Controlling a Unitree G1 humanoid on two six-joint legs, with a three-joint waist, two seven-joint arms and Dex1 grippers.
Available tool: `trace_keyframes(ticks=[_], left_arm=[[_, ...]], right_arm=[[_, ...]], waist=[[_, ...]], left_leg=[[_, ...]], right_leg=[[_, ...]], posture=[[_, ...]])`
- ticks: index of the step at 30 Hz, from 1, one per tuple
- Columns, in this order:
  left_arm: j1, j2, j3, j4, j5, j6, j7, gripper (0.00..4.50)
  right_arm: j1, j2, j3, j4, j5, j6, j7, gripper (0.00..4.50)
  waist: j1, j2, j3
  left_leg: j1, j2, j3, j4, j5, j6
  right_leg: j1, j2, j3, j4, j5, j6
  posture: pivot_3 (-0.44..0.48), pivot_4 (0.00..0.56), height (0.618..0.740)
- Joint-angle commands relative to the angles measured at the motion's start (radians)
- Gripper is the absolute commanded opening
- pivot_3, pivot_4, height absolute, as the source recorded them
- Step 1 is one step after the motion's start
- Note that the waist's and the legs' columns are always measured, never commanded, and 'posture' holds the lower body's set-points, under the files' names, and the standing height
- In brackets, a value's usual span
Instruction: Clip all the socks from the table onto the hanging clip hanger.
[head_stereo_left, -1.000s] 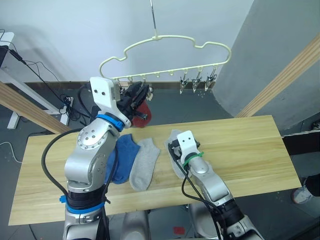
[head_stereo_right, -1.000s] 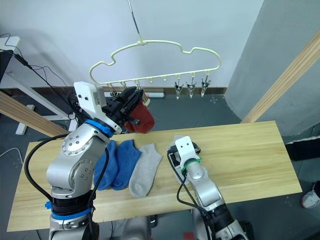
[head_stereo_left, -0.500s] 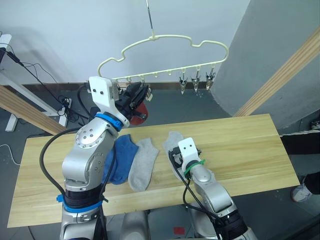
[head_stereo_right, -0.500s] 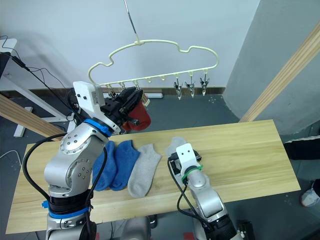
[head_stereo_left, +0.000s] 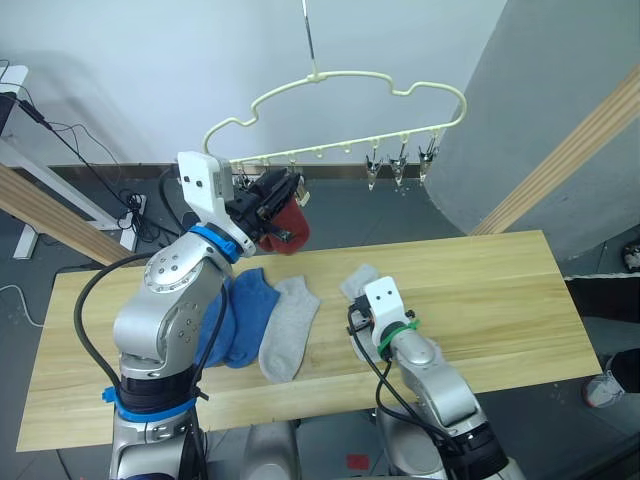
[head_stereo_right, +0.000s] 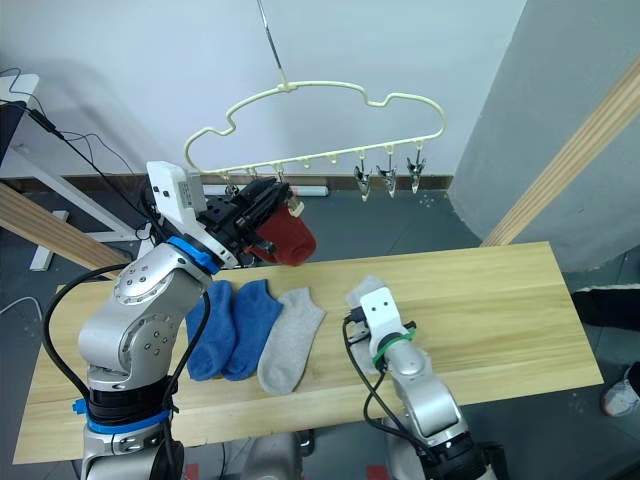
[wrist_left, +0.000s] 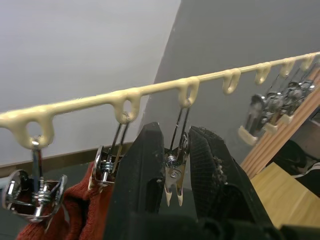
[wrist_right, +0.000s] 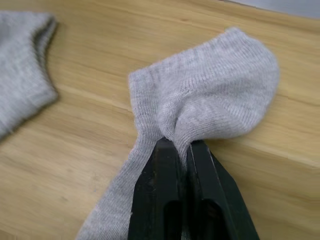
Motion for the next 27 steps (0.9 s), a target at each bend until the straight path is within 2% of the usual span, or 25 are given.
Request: trace_keyframes(ticks=[1, 6, 12, 27], left_arm=[[-0.016, 0.007, 0.018, -0.018, -0.063, 0.022, -0.026, 0.62], [-0.032, -0.005, 0.034, -0.026, -0.136, 0.067, -0.012, 0.62], [-0.043, -0.011, 0.046, -0.038, -0.203, 0.111, 0.023, 0.62], [-0.032, 0.007, 0.047, -0.048, -0.231, 0.125, 0.038, 0.62]], right_arm=[[-0.038, -0.105, -0.009, -0.137, 0.045, -0.076, 0.159, 0.00], [-0.123, -0.212, 0.014, -0.205, 0.094, -0.204, 0.335, 0.00], [-0.161, -0.245, 0.023, -0.232, 0.141, -0.292, 0.450, 0.00], [-0.197, -0.185, 0.011, -0.161, 0.166, -0.361, 0.461, 0.00]], waist=[[-0.001, 0.000, 0.000], [-0.009, 0.000, 0.000], [-0.006, 0.000, 0.000], [-0.002, 0.000, 0.000]], left_leg=[[0.000, 0.000, 0.000, 0.000, 0.000, 0.000], [0.001, 0.001, -0.001, 0.000, 0.000, 0.000], [0.000, 0.000, -0.001, 0.000, 0.000, 0.000], [0.000, 0.000, -0.001, 0.001, 0.000, 0.000]], right_leg=[[0.000, 0.000, 0.000, 0.000, 0.000, 0.000], [0.000, 0.002, 0.000, 0.001, 0.000, 0.000], [0.000, 0.001, 0.000, 0.001, 0.001, -0.001], [0.000, 0.001, 0.000, 0.001, 0.003, -0.004]], posture=[[-0.236, 0.352, 0.740], [-0.250, 0.354, 0.740], [-0.250, 0.354, 0.740], [-0.237, 0.355, 0.740]])
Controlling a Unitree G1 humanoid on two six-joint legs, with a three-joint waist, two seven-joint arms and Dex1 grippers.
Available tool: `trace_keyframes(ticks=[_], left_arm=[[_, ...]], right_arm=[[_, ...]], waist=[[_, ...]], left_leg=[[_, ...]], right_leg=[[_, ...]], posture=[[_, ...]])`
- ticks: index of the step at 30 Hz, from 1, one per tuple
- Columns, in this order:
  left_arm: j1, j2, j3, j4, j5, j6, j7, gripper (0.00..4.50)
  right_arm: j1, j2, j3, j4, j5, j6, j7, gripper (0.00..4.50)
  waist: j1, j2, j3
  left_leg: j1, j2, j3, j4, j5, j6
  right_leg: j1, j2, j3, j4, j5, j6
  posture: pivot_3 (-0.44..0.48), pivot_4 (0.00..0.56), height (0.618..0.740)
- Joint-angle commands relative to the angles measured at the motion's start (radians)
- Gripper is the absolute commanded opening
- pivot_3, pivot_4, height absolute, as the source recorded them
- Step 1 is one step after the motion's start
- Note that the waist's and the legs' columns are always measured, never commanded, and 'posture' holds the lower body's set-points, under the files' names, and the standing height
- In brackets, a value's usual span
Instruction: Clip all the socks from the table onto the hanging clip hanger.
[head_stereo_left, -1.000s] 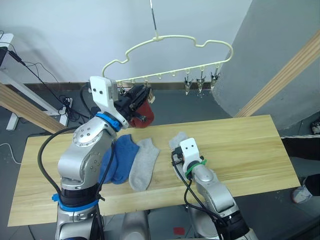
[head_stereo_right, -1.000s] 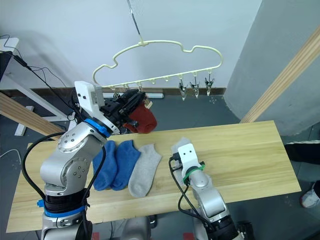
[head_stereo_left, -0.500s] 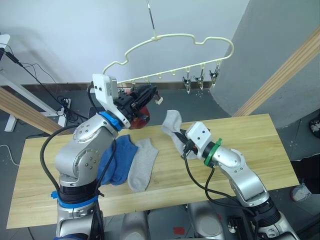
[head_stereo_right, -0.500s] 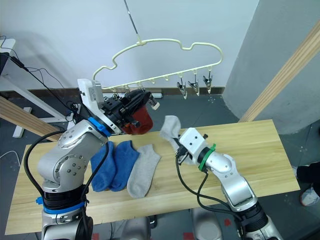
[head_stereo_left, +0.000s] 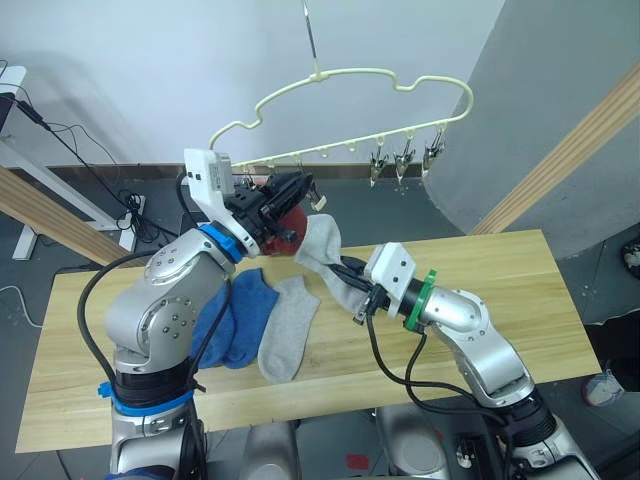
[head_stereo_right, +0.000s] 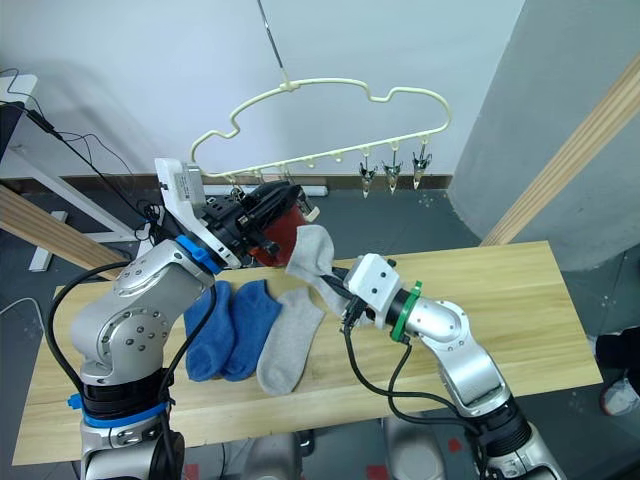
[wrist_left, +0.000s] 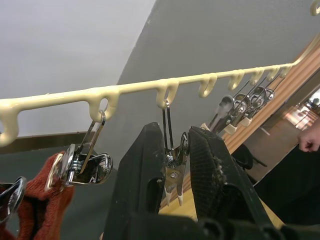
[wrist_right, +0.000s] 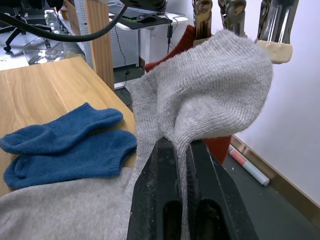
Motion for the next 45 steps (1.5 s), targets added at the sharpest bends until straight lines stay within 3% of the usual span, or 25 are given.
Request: trace_keyframes(ticks=[1, 34, 42, 45], left_arm=[[0.002, 0.008, 0.008, -0.046, -0.028, -0.003, -0.003, 0.62], [0.031, 0.034, 0.001, -0.057, -0.040, -0.019, -0.024, 0.61], [0.037, 0.055, -0.006, -0.060, -0.021, -0.025, -0.034, 3.01], [0.051, 0.066, -0.011, -0.066, -0.008, -0.030, -0.038, 3.01]], right_arm=[[-0.004, 0.017, -0.005, -0.004, 0.017, -0.020, 0.002, 0.00], [-0.091, 0.070, -0.042, 0.104, 0.061, -0.042, 0.025, 0.00], [-0.097, 0.077, -0.042, 0.111, 0.063, -0.035, 0.031, 0.00], [-0.100, 0.081, -0.045, 0.120, 0.055, -0.029, 0.019, 0.00]], waist=[[0.000, 0.000, 0.000], [0.002, 0.000, 0.000], [0.002, 0.000, 0.000], [0.002, 0.000, 0.000]], left_leg=[[0.000, 0.000, 0.000, 0.000, 0.000, 0.000], [0.000, 0.000, 0.000, 0.000, 0.000, 0.000], [0.000, 0.000, 0.000, 0.000, 0.000, 0.000], [0.000, 0.000, 0.000, 0.000, 0.000, 0.000]], right_leg=[[0.000, 0.000, 0.000, 0.000, 0.000, 0.000], [0.000, 0.000, 0.000, 0.001, 0.000, -0.001], [0.000, 0.000, 0.000, 0.001, 0.001, -0.001], [0.000, 0.000, 0.000, 0.001, 0.001, -0.001]], posture=[[-0.237, 0.355, 0.740], [-0.220, 0.350, 0.740], [-0.214, 0.349, 0.740], [-0.213, 0.348, 0.740]])
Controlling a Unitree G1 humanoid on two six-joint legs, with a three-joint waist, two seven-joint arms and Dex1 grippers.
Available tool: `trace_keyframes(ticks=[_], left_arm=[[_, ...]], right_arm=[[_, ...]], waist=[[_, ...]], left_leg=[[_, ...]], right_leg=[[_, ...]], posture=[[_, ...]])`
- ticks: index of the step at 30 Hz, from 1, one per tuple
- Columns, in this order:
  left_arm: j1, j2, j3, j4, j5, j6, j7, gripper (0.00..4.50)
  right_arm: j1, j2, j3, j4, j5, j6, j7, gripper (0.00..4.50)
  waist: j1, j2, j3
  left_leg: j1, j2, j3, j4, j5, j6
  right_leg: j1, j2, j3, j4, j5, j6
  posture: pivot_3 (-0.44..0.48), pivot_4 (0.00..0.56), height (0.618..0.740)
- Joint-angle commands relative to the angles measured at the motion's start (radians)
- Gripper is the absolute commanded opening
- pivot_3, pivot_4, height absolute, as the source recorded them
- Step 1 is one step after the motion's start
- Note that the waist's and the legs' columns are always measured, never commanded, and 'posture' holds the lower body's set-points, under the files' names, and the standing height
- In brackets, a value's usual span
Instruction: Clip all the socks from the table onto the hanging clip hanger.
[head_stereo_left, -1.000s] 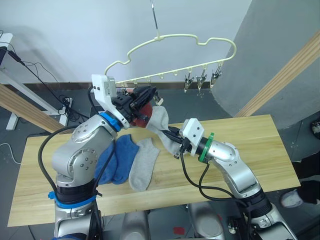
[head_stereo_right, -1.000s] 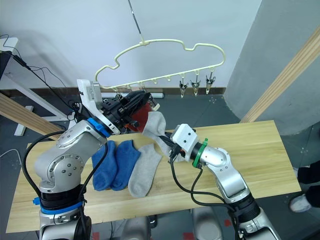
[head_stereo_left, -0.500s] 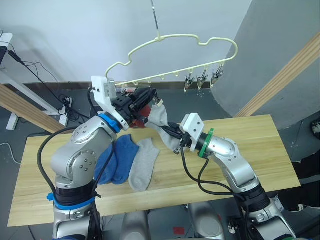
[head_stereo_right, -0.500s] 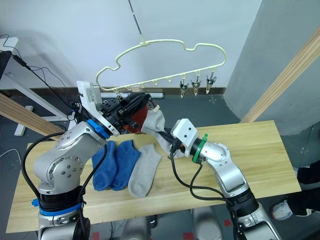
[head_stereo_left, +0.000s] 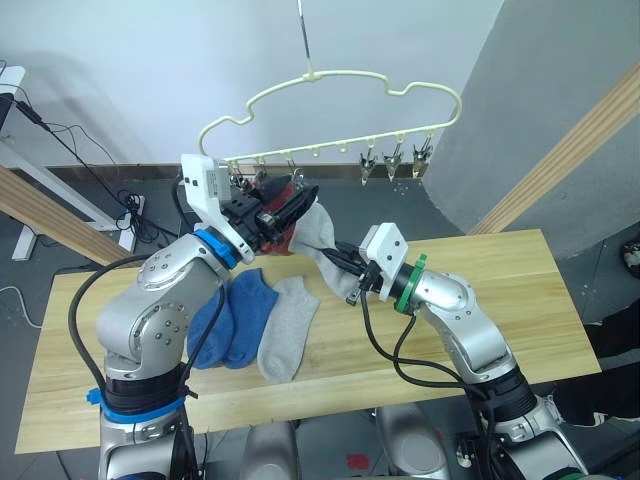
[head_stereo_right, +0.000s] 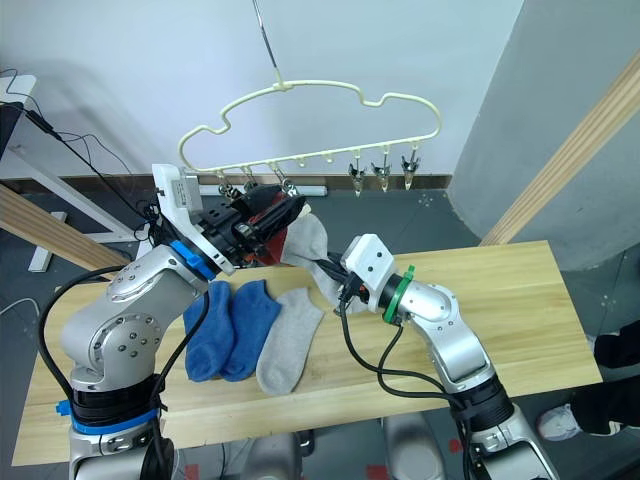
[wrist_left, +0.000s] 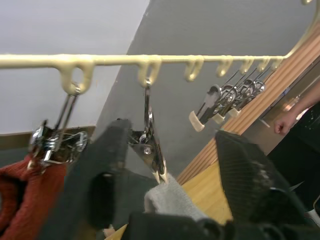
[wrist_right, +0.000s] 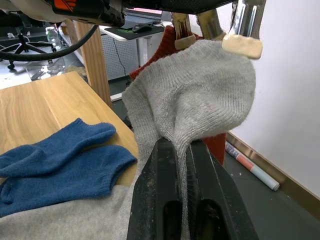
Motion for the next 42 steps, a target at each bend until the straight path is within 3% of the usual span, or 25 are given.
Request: trace_keyframes(ticks=[1, 4, 11, 16, 21, 27, 33, 42], left_arm=[[0.018, 0.018, -0.008, -0.048, 0.009, -0.025, -0.016, 3.04], [0.033, 0.025, -0.014, -0.057, 0.022, -0.037, -0.015, 3.05], [0.089, 0.052, -0.017, -0.088, 0.024, -0.057, -0.057, 3.05], [0.178, 0.168, -0.010, -0.127, -0.018, -0.079, -0.255, 3.05], [0.211, 0.211, -0.012, -0.109, 0.010, -0.136, -0.318, 3.05], [0.213, 0.217, -0.022, -0.119, 0.010, -0.168, -0.350, 3.05], [0.195, 0.296, -0.023, -0.072, 0.048, -0.212, -0.451, 3.05], [0.111, 0.289, -0.034, -0.039, 0.047, -0.217, -0.460, 3.05]], right_arm=[[-0.012, 0.005, -0.007, -0.008, 0.007, -0.014, -0.001, 0.26], [-0.015, -0.019, 0.006, 0.004, -0.028, -0.013, 0.001, 1.10], [0.040, -0.148, -0.030, -0.074, -0.033, 0.002, 0.047, 1.10], [0.122, -0.338, -0.110, -0.215, -0.021, 0.010, 0.120, 1.10], [0.163, -0.402, -0.160, -0.279, 0.016, 0.055, 0.137, 1.10], [0.180, -0.361, -0.184, -0.350, 0.067, 0.147, 0.089, 1.10], [0.073, -0.220, -0.208, -0.427, 0.085, 0.321, -0.091, 1.10], [-0.046, -0.120, -0.178, -0.462, 0.112, 0.496, -0.189, 1.10]], waist=[[0.000, 0.000, 0.000], [0.000, 0.000, 0.000], [0.001, 0.000, 0.000], [0.001, 0.000, 0.000], [0.000, 0.000, 0.000], [-0.001, 0.000, 0.000], [-0.001, 0.001, 0.000], [0.001, 0.001, 0.000]], left_leg=[[0.000, 0.000, 0.000, 0.000, 0.000, 0.000], [0.000, 0.000, 0.000, 0.000, 0.000, 0.000], [0.000, 0.000, 0.000, 0.000, 0.000, 0.000], [0.000, 0.000, 0.000, -0.001, 0.000, 0.000], [0.001, 0.000, 0.001, 0.000, 0.000, 0.000], [0.001, 0.000, 0.003, 0.000, 0.000, 0.000], [0.001, 0.001, 0.002, 0.000, 0.000, 0.000], [-0.001, 0.000, 0.002, 0.000, 0.000, 0.000]], right_leg=[[0.000, 0.000, 0.000, 0.000, 0.000, 0.000], [0.000, 0.000, 0.000, 0.000, 0.000, 0.000], [0.000, 0.000, 0.000, 0.000, 0.000, 0.000], [0.000, 0.000, 0.000, 0.000, 0.000, 0.001], [0.000, 0.000, 0.001, -0.001, -0.003, 0.005], [0.000, 0.000, 0.002, 0.000, -0.003, 0.005], [-0.001, 0.001, 0.001, 0.001, -0.003, 0.005], [-0.001, 0.000, 0.001, -0.001, 0.000, 0.000]], posture=[[-0.212, 0.348, 0.740], [-0.212, 0.347, 0.740], [-0.215, 0.346, 0.740], [-0.221, 0.345, 0.740], [-0.228, 0.341, 0.740], [-0.226, 0.334, 0.740], [-0.219, 0.332, 0.740], [-0.218, 0.335, 0.740]])
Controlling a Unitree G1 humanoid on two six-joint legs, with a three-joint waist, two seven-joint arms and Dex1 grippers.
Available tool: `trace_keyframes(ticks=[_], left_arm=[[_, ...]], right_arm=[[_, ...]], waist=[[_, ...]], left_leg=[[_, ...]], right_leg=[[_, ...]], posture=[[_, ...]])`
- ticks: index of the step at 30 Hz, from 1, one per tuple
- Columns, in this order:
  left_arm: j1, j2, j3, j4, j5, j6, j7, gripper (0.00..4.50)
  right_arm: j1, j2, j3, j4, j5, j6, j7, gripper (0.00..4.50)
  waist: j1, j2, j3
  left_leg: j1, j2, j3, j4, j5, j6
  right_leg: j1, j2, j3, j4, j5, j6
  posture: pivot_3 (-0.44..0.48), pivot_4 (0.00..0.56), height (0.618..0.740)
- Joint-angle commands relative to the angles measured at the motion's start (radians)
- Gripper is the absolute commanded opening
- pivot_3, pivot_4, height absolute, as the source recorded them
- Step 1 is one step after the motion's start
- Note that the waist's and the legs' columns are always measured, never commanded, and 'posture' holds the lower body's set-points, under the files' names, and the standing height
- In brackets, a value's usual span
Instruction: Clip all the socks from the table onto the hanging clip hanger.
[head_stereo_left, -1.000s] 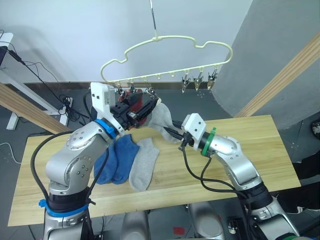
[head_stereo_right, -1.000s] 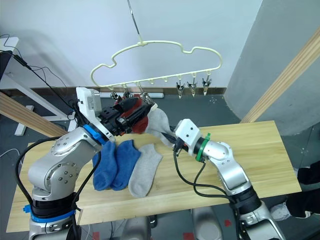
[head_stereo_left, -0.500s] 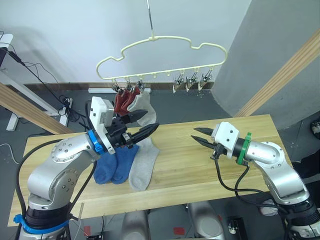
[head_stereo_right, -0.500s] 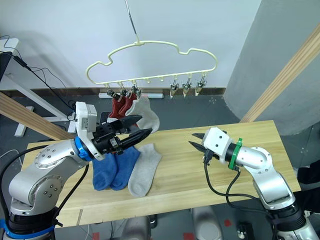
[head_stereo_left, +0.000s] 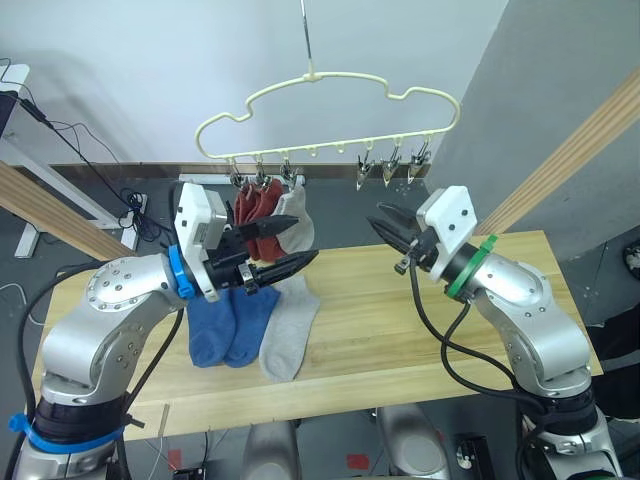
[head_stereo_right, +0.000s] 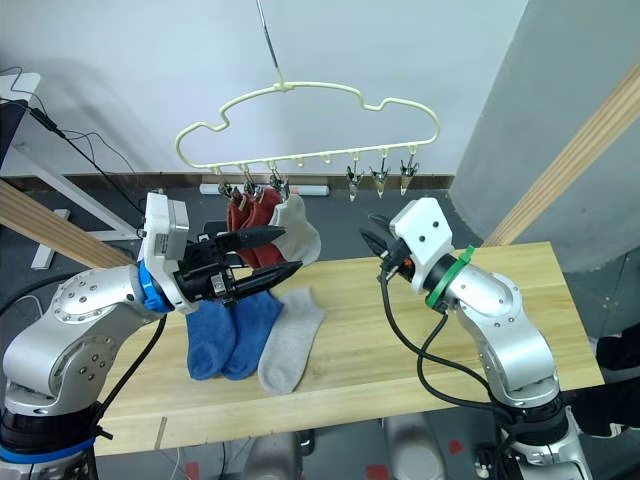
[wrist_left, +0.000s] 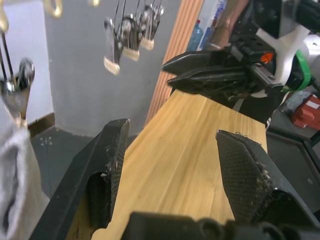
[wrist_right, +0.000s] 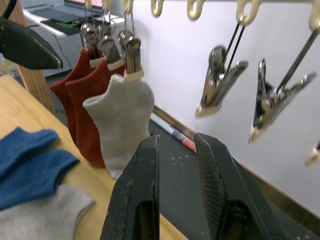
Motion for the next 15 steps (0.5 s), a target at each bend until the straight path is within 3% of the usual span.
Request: trace_keyframes(ticks=[1, 15], left_arm=[[-0.011, -0.006, 0.000, -0.010, 0.002, -0.022, -0.003, 3.05], [-0.046, -0.045, -0.028, -0.010, 0.023, -0.030, 0.026, 3.05]], right_arm=[[-0.031, 0.010, 0.004, -0.051, 0.012, 0.053, -0.033, 1.10], [-0.058, 0.040, 0.008, -0.031, 0.022, 0.064, -0.082, 1.10]], waist=[[0.000, 0.000, 0.000], [0.000, 0.000, 0.000]], left_leg=[[0.000, 0.000, 0.000, 0.000, 0.000, 0.000], [0.000, 0.000, 0.000, 0.000, 0.000, 0.000]], right_leg=[[0.000, 0.000, 0.000, 0.000, 0.000, 0.000], [-0.001, 0.000, 0.000, 0.001, 0.000, 0.000]], posture=[[-0.218, 0.335, 0.740], [-0.217, 0.336, 0.740]])
